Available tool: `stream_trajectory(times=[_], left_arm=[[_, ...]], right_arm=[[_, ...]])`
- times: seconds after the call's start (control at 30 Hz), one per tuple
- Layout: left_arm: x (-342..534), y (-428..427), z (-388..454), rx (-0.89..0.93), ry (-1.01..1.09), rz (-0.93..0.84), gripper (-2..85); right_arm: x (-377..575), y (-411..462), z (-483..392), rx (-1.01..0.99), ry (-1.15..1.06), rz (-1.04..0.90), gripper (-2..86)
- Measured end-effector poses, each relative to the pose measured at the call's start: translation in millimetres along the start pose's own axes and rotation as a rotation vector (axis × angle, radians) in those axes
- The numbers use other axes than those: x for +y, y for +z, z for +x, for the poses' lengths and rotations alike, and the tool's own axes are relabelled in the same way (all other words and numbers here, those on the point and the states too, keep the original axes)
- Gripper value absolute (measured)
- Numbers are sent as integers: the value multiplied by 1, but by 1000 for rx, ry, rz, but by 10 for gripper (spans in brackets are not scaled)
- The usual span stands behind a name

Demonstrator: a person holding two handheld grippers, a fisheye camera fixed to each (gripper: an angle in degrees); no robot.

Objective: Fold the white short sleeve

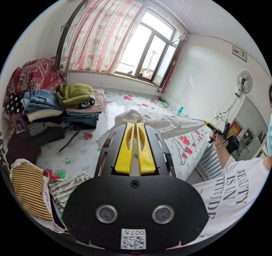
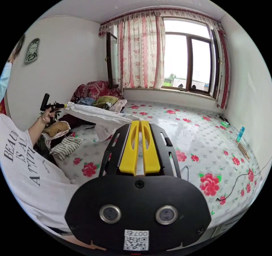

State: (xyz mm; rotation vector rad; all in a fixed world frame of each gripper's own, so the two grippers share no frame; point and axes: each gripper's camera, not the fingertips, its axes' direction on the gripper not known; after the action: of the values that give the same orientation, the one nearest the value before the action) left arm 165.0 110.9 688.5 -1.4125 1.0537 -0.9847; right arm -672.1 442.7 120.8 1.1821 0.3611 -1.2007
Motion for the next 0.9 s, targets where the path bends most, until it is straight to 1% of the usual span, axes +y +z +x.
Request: stream_trajectory(times=[0.03, 0.07, 0.1, 0.13, 0.2, 0.23, 0.3, 0.33, 0.4, 0.5, 0.57, 0.63, 0.77, 0.83, 0.9], left_arm=[[29, 8, -5, 3, -26, -55, -10], [44, 13, -8, 5, -44, -84, -10], [77, 24, -15, 8, -93, -140, -10], [112, 36, -24, 7, -159, -208, -10], [164, 53, -37, 2, -279, -316, -10], [197, 61, -44, -5, -363, -372, -10], [233, 65, -50, 38, -470, -421, -10], [246, 65, -49, 51, -487, -463, -10], [252, 61, -40, 41, -444, -527, -10], [245, 47, -28, 6, -336, -572, -10], [238, 42, -31, 15, -333, -568, -10], [223, 46, -45, 37, -354, -506, -9], [174, 85, -70, 24, -371, -454, -5], [142, 122, -84, -12, -384, -424, 5], [127, 147, -97, -38, -449, -425, 40]], right_arm=[[16, 2, -1, -12, 12, -28, -3], [51, 9, -3, -23, 39, -96, -3], [90, 19, -7, -32, 79, -173, -3], [110, 25, -9, -38, 102, -210, -3], [189, 51, -15, -54, 213, -361, -3], [207, 56, -16, -64, 249, -395, -3], [272, 71, -19, -110, 385, -490, -3], [285, 73, -19, -123, 414, -510, -3], [320, 77, -26, -169, 478, -578, -2], [336, 68, -36, -181, 466, -615, -2], [338, 62, -33, -203, 471, -612, -1], [336, 64, -23, -221, 477, -593, -1], [302, 104, 18, -214, 486, -517, 7], [278, 135, 35, -183, 470, -493, 17], [256, 178, 57, -112, 490, -453, 48]])
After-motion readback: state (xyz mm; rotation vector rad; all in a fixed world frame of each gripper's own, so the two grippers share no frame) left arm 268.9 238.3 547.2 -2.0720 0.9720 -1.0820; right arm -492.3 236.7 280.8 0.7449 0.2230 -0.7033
